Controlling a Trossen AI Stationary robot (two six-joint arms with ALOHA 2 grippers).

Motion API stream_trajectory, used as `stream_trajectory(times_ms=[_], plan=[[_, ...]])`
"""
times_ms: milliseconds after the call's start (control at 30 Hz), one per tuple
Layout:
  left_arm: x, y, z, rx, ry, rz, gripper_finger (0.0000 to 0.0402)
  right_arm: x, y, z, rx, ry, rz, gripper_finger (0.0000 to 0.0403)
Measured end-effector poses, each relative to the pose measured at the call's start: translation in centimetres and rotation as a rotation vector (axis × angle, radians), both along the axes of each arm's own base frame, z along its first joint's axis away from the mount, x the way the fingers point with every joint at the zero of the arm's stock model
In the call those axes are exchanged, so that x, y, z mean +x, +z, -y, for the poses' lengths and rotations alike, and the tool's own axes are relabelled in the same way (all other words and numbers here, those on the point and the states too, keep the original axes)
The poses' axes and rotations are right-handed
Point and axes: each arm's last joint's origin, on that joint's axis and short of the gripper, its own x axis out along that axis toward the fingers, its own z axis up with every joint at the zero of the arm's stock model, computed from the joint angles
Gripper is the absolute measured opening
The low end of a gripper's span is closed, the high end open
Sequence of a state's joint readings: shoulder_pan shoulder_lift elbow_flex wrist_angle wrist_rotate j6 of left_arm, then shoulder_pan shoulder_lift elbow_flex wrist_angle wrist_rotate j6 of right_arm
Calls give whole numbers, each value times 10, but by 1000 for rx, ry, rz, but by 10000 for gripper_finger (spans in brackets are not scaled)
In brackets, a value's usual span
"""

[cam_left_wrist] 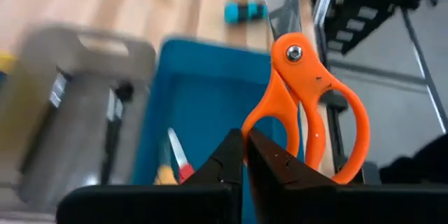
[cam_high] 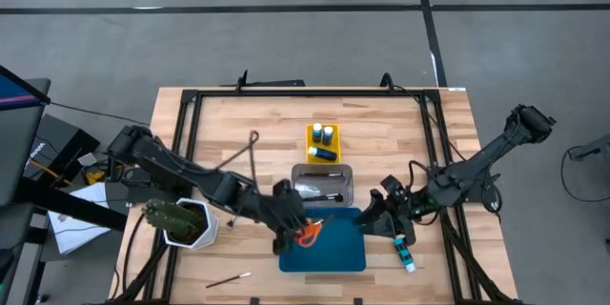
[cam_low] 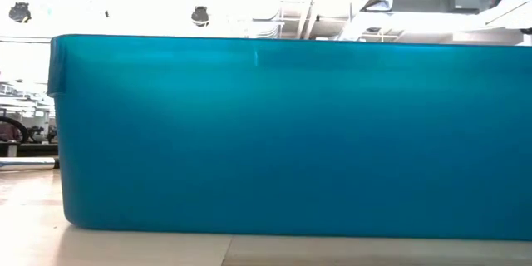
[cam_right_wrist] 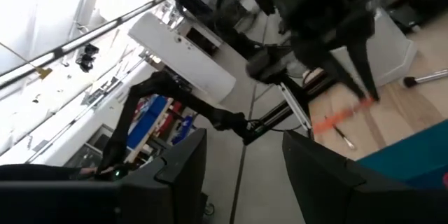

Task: Pick & Place Paint Supplies
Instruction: Put the orange scissors into the blue bin

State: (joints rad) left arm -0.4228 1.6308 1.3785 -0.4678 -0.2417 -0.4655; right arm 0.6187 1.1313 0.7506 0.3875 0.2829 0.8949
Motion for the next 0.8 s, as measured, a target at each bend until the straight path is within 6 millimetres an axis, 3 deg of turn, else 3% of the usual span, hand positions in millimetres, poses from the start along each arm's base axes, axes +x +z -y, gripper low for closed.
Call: stream_trajectory(times_ms=[367, 533, 800], plan=[[24, -62, 17, -105, -13, -219, 0, -1, 0, -1, 0, -22, 1, 184], [27, -73, 14, -96, -3, -268, 0, -1, 0, -1, -1, -22, 2, 184], [27, -79, -11, -49, 17, -373, 0, 0, 0, 1, -3, -33, 2, 184]])
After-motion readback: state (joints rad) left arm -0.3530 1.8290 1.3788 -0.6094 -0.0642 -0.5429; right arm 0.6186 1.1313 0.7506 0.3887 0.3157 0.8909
